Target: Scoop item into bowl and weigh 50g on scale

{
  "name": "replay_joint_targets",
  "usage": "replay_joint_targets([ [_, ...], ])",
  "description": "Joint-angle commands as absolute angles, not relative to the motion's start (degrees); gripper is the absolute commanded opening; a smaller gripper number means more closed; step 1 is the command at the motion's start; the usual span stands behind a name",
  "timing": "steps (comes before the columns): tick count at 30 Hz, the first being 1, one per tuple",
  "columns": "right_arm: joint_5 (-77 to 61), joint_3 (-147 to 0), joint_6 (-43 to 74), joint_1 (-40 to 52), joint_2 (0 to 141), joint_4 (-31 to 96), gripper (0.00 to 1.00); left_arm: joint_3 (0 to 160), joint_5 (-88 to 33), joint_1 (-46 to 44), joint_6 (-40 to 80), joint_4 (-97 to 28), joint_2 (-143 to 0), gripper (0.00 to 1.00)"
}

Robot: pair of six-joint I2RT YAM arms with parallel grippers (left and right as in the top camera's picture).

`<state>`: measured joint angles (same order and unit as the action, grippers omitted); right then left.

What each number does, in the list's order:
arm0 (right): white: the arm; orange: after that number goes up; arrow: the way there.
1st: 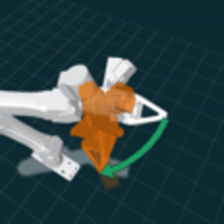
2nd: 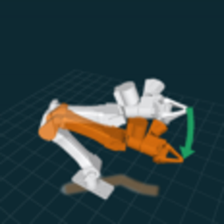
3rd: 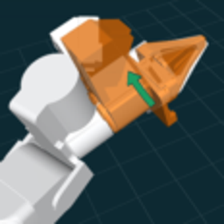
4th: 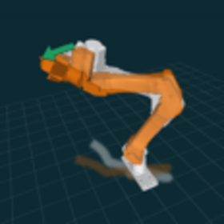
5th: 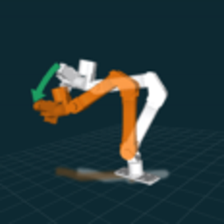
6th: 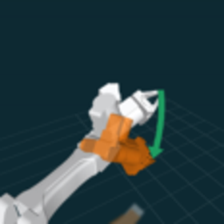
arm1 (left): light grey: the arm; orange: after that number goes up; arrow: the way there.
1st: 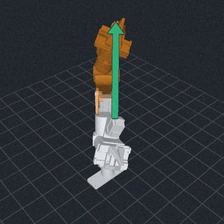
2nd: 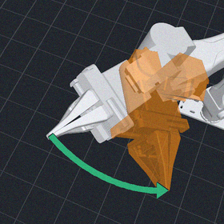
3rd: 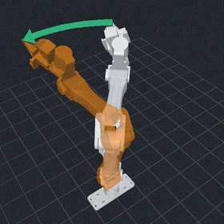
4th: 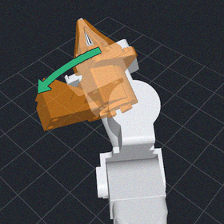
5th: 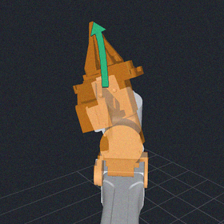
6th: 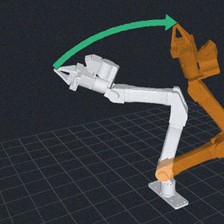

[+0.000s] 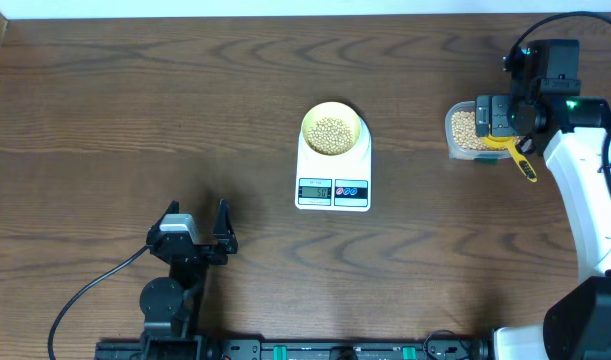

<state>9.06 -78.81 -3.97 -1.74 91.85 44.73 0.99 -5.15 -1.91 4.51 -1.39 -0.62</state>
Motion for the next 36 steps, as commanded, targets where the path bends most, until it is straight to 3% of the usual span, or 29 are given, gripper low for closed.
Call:
replay_joint_targets([
  [1, 10.13, -79.90, -3.88, -1.52, 91.07, 44.64, 0.99, 0.23, -5.30, -1.67, 4.82, -3.64, -0.23, 0.87],
  [20, 6.46, -79.88, -3.84, -0.80, 75.00, 47.53, 0.99, 0.23, -5.30, -1.67, 4.82, -3.64, -0.23, 0.87],
  [36, 18.76, -79.64, -3.84, 13.63, 61.21, 50.06, 0.99, 0.23, -5.30, -1.67, 4.82, -3.64, -0.23, 0.87],
])
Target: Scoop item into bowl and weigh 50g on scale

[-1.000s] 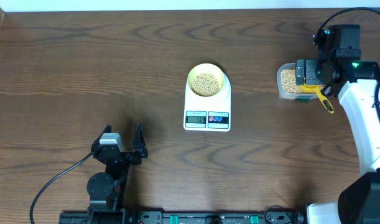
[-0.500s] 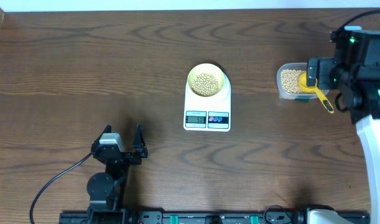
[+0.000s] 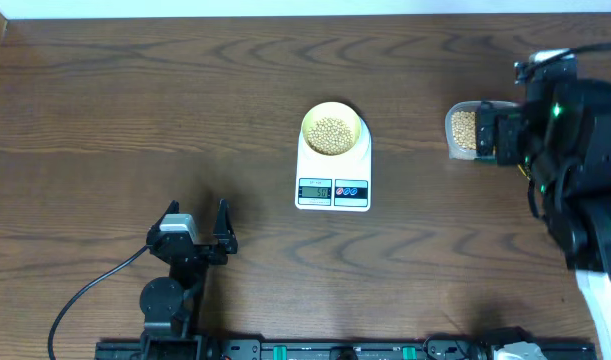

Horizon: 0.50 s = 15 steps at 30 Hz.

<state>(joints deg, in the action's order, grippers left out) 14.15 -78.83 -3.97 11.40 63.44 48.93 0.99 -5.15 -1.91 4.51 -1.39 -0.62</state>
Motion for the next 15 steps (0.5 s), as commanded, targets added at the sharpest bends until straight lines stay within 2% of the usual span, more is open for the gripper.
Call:
replay_joint_targets([
  [1, 18.81, -79.42, -3.84, 14.26, 60.47, 50.50, 0.99, 0.23, -5.30, -1.67, 4.82, -3.64, -0.23, 0.87],
  [8, 19.00, -71.81, -0.34, 15.33, 51.59, 49.43, 0.99, 0.23, -5.30, -1.67, 4.82, -3.64, -0.23, 0.87],
  [15, 19.97, -55.83, -0.23, 15.33, 40.93, 37.54, 0.99, 0.23, -5.30, -1.67, 4.82, -3.64, -0.23, 0.87],
])
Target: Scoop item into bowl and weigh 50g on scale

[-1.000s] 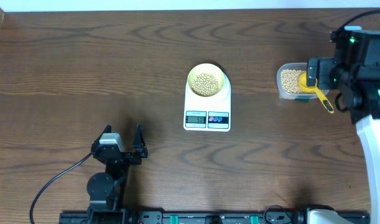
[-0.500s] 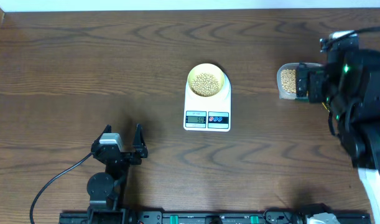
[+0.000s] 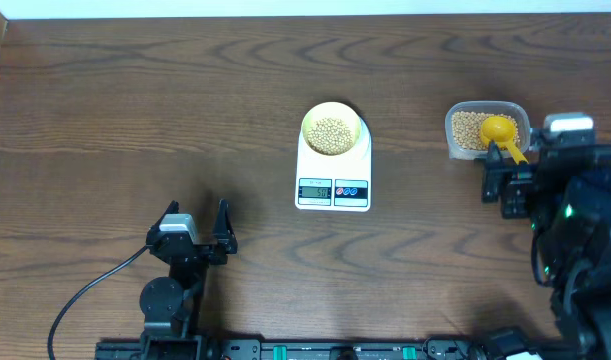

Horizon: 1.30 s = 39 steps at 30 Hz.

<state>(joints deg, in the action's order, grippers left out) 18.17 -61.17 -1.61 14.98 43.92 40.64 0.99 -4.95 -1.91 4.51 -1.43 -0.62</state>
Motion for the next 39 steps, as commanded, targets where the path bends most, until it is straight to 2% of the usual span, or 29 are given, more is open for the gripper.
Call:
replay_joint_targets([
  [1, 20.34, -53.91, -0.25, 15.33, 39.75, 35.68, 0.99, 0.23, -5.30, -1.67, 4.82, -3.64, -0.23, 0.87],
  [5, 21.15, -46.81, -0.25, 15.33, 34.46, 28.97, 0.99, 0.23, -5.30, -1.67, 4.82, -3.64, -0.23, 0.87],
  [24, 21.06, -24.36, 3.38, 15.49, 11.75, 15.03, 0.99, 0.23, -5.30, -1.67, 4.82, -3.64, -0.23, 0.87],
  [39, 18.87, -13.19, 3.40, 15.46, 0.30, 12.62, 0.99, 0.23, -5.30, -1.67, 4.82, -3.64, -0.23, 0.87],
])
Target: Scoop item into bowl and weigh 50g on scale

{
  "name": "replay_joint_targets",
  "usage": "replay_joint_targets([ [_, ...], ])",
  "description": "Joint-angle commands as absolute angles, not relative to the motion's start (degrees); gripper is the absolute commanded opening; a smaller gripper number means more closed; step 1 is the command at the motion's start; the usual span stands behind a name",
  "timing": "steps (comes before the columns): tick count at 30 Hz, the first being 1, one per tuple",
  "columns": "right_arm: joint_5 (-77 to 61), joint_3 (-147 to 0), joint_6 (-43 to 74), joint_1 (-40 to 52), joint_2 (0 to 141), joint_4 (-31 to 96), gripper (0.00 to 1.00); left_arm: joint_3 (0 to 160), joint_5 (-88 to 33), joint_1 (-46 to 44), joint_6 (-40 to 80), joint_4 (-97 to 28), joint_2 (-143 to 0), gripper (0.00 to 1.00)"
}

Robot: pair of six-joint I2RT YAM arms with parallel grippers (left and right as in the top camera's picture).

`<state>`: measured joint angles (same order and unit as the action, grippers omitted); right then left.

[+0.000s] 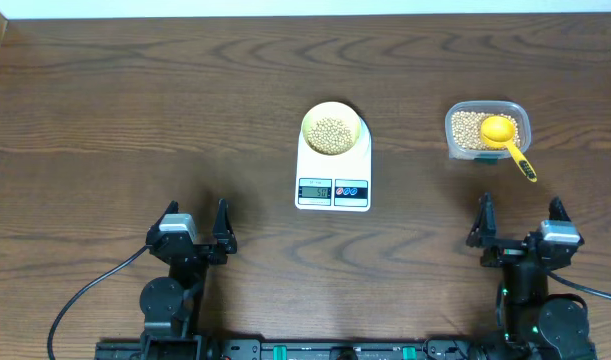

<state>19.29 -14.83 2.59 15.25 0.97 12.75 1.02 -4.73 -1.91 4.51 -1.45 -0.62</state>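
Observation:
A yellow-green bowl (333, 130) holding beans stands on the white scale (333, 182), whose display is lit but too small to read. At the right, a clear tub (487, 129) holds more beans, and the yellow scoop (504, 136) rests in it with its handle over the tub's front edge. My right gripper (518, 230) is open near the front edge of the table, well in front of the tub, with nothing in it. My left gripper (197, 223) is open at the front left, empty.
The dark wooden table (135, 110) carries only the scale and the tub. A black cable (85, 295) runs from the left arm's base toward the front edge.
My right arm has drawn back from just in front of the tub to the table's front edge. The scoop stays in the tub. The left arm has not moved.
At first my right gripper was over the tub with the yellow scoop at it. Then it still covered the tub. Later the scoop lay free in the tub with the gripper just in front. Now the arm rests at the front edge.

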Motion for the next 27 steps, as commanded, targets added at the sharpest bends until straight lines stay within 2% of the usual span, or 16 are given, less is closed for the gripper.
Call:
replay_joint_targets([
  [1, 18.87, -12.71, 3.40, 15.49, 0.30, 12.58, 0.99, 0.23, -5.30, -1.67, 4.82, -3.64, -0.23, 0.87],
  [27, 11.40, -11.44, 3.14, 11.14, 0.30, 12.71, 0.99, 0.23, -5.30, -1.67, 4.82, -3.64, -0.23, 0.87],
])
